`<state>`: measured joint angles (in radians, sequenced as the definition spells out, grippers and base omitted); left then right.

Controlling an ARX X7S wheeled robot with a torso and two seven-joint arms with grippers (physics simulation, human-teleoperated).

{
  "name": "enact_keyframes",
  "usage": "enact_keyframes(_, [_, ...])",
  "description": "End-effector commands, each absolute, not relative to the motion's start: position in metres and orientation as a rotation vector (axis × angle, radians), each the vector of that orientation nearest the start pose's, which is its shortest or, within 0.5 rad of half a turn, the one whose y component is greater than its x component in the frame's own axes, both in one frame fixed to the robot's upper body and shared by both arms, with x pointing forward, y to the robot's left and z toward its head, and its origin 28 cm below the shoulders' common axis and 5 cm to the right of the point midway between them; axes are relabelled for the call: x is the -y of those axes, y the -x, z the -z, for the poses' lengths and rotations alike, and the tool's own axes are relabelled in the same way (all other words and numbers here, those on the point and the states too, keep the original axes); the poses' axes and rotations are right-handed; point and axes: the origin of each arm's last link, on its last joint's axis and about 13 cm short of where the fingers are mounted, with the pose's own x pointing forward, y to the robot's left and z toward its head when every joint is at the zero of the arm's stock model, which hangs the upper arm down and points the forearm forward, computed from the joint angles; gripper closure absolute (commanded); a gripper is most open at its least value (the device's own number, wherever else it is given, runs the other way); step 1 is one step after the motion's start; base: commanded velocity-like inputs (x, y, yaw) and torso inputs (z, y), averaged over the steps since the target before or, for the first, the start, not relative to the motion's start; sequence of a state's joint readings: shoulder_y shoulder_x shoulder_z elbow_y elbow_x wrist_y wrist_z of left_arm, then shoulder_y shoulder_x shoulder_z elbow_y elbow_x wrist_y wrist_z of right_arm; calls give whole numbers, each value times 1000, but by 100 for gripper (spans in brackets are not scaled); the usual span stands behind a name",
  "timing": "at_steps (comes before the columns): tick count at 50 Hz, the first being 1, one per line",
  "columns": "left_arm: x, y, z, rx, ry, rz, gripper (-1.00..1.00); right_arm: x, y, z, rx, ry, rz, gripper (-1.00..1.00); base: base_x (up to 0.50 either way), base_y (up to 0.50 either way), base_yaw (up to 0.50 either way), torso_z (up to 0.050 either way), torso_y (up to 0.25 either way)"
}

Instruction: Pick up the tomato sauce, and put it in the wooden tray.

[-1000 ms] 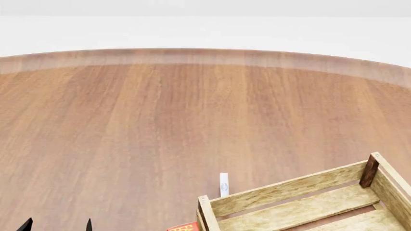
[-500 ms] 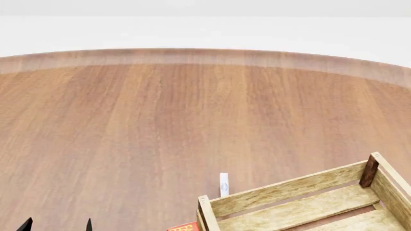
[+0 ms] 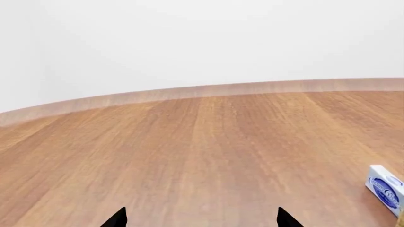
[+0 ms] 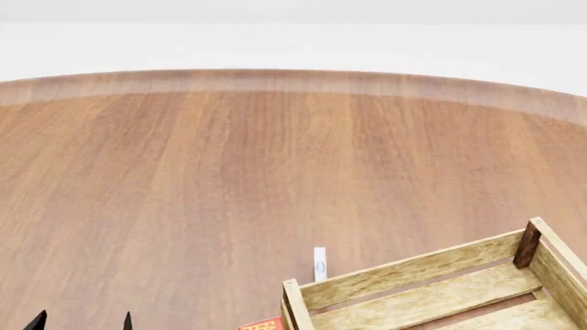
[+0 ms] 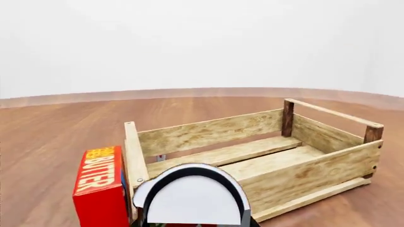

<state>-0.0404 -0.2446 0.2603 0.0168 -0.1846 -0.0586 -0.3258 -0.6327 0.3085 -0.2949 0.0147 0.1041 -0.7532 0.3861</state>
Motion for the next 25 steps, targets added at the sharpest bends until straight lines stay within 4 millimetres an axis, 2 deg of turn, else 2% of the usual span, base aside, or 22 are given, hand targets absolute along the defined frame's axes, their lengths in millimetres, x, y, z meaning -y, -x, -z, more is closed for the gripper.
enact_keyframes(1, [-209,-213,-19,-24,-49,-36,-100,114,-10,-13,214,-25,42,100,0,0,0,0,0])
enact_keyframes(8, [-207,-211,-22,-24,-50,-36,-100,117,4,-29,296,-51,48,100,0,0,0,0,0])
enact_keyframes(15, [-209,-212,-20,-24,-50,-36,-100,122,9,-38,319,-98,58,100,0,0,0,0,0])
enact_keyframes(25, [-210,-212,-19,-24,-50,-36,-100,125,1,-35,298,-79,90,100,0,0,0,0,0])
